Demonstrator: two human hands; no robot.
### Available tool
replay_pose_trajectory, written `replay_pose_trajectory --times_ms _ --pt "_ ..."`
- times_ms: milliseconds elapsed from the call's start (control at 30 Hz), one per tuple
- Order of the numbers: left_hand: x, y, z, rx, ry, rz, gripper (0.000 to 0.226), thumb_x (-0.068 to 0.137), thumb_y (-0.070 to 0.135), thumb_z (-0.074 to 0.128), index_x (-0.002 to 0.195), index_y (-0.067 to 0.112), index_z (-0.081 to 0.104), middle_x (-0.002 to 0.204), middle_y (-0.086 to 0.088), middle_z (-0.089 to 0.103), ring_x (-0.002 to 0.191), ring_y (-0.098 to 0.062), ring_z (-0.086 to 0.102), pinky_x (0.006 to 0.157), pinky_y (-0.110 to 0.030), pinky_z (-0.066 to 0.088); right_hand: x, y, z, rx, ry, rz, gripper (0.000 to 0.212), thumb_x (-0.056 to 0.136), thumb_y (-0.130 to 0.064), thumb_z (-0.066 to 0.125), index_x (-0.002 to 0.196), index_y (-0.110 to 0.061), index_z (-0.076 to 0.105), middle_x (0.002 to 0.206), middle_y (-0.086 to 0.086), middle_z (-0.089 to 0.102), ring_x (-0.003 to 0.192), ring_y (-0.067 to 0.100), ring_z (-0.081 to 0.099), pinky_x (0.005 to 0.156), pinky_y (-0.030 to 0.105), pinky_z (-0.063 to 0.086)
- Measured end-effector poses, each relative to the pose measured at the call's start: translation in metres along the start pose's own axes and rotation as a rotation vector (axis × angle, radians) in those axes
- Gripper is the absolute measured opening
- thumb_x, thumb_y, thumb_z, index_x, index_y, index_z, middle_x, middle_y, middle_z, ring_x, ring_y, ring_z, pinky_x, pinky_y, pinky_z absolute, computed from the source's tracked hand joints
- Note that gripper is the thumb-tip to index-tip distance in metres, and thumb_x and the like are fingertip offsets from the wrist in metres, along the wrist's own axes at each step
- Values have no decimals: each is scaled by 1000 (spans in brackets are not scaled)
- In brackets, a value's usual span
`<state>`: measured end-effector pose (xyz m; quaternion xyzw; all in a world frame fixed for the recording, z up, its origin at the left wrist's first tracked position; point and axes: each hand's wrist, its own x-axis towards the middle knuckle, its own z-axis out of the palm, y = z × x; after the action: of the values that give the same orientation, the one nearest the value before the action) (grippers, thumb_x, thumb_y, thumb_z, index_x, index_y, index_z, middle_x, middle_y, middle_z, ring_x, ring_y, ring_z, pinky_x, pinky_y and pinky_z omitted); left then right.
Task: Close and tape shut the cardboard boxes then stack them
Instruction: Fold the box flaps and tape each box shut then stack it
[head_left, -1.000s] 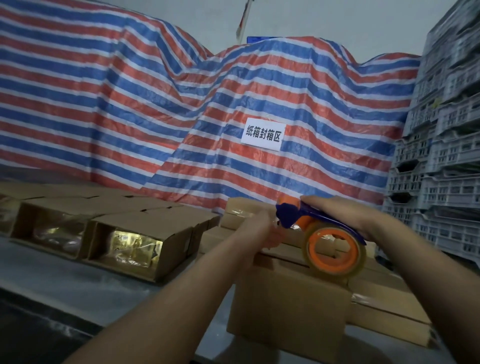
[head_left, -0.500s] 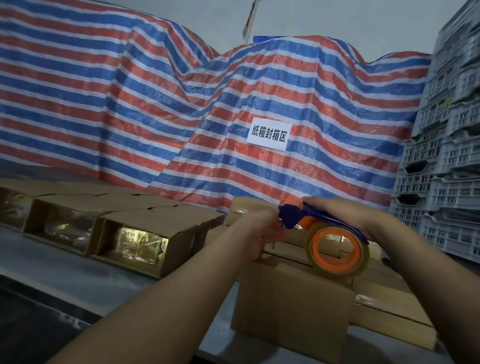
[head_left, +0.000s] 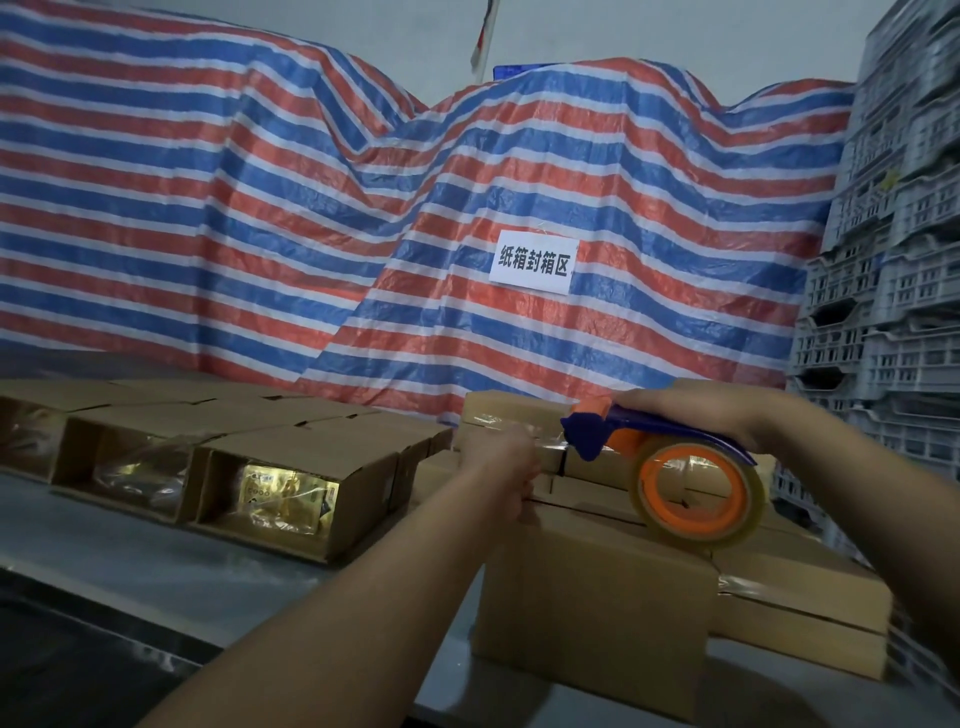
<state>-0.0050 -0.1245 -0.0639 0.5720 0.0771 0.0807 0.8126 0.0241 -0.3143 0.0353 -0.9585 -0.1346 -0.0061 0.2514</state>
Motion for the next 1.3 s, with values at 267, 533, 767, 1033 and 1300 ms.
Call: replay_pose_trajectory --times_ms 267,533,767,1033,1300 --pt "6 -4 -14 -118 48 37 10 96 6 48 99 1 56 72 -9 57 69 -18 55 78 -32 58 1 -23 14 -277 6 -57 52 95 -67 45 97 -20 65 59 -8 68 49 1 61 68 25 47" --pt "14 -16 -54 448 91 194 12 89 17 56 96 11 64 82 -3 62 66 -13 52 53 -25 36 19 -35 22 -412 -39 -14 58 87 -77 48 95 -23 68 61 -10 70 51 2 64 65 24 47" --pt "20 -27 -56 431 49 192 8 91 16 54 94 14 61 79 -3 61 61 -12 48 52 -25 37 26 -32 23 -430 -47 -6 59 85 -78 48 95 -23 68 63 -10 71 52 2 65 67 24 48" --pt "15 -36 -61 381 31 126 6 92 13 53 90 16 58 72 0 53 55 -9 39 45 -20 33 33 -40 27 -438 -118 29 53 88 -74 51 97 -24 68 63 -10 71 54 3 65 62 21 48" --pt "16 -52 -56 397 1 -45 11 97 18 45 91 13 52 77 -2 45 61 -11 36 54 -22 33 40 -43 32 -495 -109 61 59 72 -80 53 96 -28 70 64 -10 73 56 4 67 64 24 48"
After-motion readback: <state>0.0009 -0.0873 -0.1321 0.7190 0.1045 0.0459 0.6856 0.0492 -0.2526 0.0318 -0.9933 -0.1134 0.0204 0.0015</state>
